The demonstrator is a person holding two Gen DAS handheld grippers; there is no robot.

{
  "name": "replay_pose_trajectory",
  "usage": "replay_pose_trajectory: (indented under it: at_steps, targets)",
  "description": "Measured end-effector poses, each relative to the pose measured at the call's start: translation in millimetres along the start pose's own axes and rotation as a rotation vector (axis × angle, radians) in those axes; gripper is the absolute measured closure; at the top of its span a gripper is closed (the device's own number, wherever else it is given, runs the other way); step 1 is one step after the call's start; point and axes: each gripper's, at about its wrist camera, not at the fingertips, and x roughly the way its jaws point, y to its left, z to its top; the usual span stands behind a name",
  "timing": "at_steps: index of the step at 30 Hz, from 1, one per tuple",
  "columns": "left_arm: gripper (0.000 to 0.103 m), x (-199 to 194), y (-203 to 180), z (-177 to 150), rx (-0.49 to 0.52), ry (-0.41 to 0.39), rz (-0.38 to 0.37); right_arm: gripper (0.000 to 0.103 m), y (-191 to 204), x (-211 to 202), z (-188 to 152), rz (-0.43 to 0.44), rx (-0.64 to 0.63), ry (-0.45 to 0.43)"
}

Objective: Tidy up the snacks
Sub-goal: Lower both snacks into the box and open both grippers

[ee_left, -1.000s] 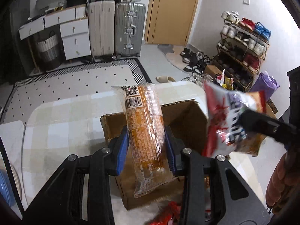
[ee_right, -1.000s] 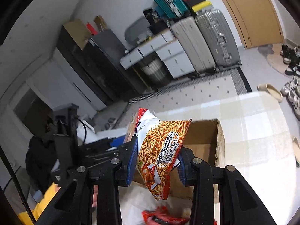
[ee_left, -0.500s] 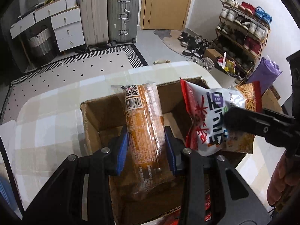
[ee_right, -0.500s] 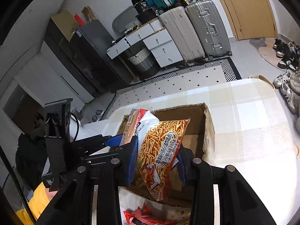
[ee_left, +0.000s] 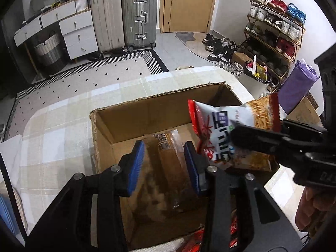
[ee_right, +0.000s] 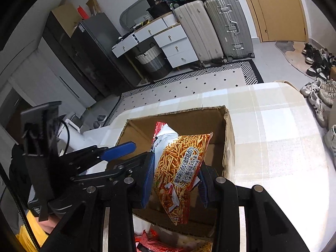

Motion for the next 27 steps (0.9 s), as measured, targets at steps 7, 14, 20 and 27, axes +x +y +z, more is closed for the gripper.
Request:
replay_pose_trajectory:
  at_steps: [7,14,20,27]
  targets:
    - [0.061,-14.9,-0.8,-6.2,0.007,-0.016,0.005,0.065,-1.6,-4.5,-2.1,-0.014,0.014,-0.006]
    - [0.058,-30.0,-6.4,-12.9,0.014,-0.02,0.002,0.061,4.6,-19.1,-3.5,-0.024,-0.006,-0.031]
    - [0.055,-61.6,-13.4,-24.0,0.02,-0.045,0.006,0.061,12.8,-45.5,-4.5,-0.005,-0.013,-0.068]
    - [0.048,-116.5,-20.4,-35.4,0.028,-0.097,0.003,0.061,33.9,-90.2,-13.9,0.005,-0.042,-0.115]
